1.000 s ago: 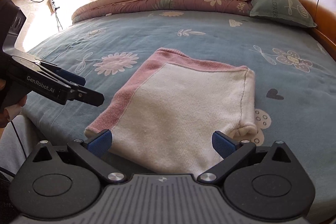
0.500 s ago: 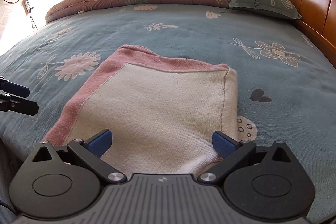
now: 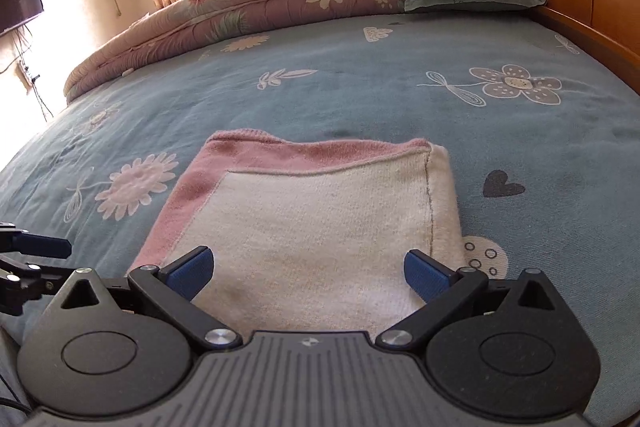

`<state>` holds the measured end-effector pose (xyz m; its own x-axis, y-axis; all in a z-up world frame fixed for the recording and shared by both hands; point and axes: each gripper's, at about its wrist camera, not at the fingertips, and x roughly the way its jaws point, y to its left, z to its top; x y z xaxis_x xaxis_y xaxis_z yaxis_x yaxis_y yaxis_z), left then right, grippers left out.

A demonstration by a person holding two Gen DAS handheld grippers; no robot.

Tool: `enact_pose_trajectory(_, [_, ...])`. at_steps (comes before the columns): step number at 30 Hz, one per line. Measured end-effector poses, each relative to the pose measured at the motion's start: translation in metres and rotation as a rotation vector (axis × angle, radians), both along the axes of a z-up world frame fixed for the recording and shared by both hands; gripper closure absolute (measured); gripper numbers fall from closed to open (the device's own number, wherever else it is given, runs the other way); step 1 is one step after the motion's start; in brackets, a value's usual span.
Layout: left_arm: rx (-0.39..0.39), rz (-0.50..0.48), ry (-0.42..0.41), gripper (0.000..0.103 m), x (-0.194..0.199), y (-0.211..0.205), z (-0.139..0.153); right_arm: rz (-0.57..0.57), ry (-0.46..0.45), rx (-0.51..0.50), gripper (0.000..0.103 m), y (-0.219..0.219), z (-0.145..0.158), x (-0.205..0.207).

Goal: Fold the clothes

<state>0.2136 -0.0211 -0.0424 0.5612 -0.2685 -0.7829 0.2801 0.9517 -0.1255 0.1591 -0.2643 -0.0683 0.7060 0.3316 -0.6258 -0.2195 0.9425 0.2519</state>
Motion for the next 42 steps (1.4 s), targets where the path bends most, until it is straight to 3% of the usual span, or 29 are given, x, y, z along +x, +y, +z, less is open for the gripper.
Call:
enact_pose_trajectory(7, [0.000, 0.032, -0.015, 0.016, -0.001, 0.012, 0.008, 0.080, 0.002, -0.092, 0.000, 0.032, -0.032, -0.004])
enact_pose_trajectory(12, [-0.004, 0.040, 0.009, 0.016, 0.000, 0.014, 0.000, 0.117, 0.034, -0.157, 0.000, 0.035, -0.021, -0.009])
enact_pose_trajectory(17, [-0.005, 0.024, 0.008, 0.016, -0.005, 0.013, 0.001, 0.135, -0.031, -0.118, 0.000, 0.052, -0.007, -0.014])
enact_pose_trajectory(20, [-0.009, 0.032, 0.004, 0.016, -0.009, 0.017, 0.004, 0.148, 0.024, -0.161, 0.000, 0.064, -0.017, -0.007])
enact_pose_trajectory(30, [0.003, 0.007, 0.023, 0.016, -0.012, 0.008, -0.001, 0.054, 0.023, -0.156, 0.000, 0.039, 0.000, -0.016])
enact_pose_trajectory(35, [0.016, -0.017, 0.025, 0.016, -0.014, -0.004, -0.001, -0.020, 0.061, -0.161, 0.000, 0.016, -0.008, -0.012])
enact_pose_trajectory(42, [0.012, -0.039, 0.029, 0.016, -0.010, -0.014, 0.003, -0.007, 0.065, -0.127, 0.000, 0.009, -0.010, -0.018])
